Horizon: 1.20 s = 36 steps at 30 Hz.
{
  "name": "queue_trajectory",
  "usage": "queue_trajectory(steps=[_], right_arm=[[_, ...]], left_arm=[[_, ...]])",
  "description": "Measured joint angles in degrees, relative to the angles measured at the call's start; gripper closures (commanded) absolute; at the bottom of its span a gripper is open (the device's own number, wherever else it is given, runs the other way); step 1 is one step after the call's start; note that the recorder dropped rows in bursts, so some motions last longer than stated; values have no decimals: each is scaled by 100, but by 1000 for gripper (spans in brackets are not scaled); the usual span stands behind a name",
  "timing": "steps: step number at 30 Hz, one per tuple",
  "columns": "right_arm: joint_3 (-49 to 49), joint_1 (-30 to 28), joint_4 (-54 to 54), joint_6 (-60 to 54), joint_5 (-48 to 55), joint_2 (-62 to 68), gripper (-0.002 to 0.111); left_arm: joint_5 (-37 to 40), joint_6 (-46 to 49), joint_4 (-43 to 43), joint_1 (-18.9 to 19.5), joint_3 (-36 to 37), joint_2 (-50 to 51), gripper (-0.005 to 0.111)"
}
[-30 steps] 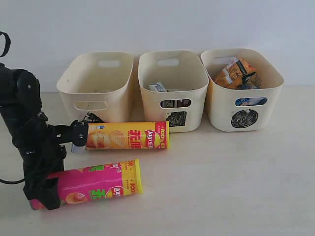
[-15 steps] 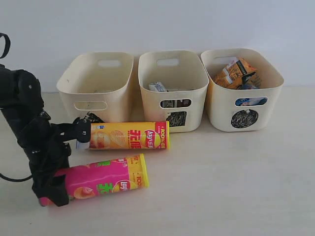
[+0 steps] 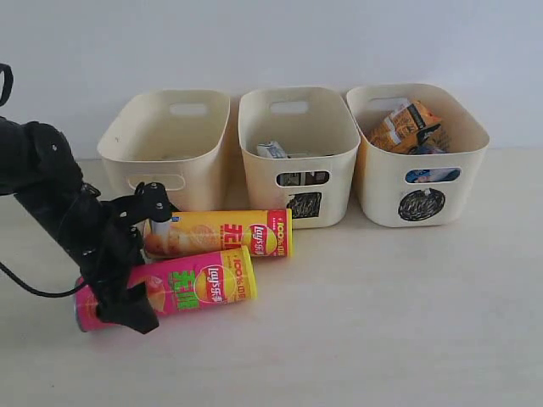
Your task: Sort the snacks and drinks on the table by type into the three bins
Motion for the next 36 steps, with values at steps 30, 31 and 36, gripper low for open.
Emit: queue_trajectory(steps=[30,31,36], right_arm=[[0,0,-13,0,0,0,108],[0,0,-13,0,0,0,108],[0,0,-13,0,0,0,108]], left_arm=[[361,517,-437,-158,0,-399,103],[448,517,-437,-158,0,-512,103],[765,401,-522,-158,0,-1091,103]])
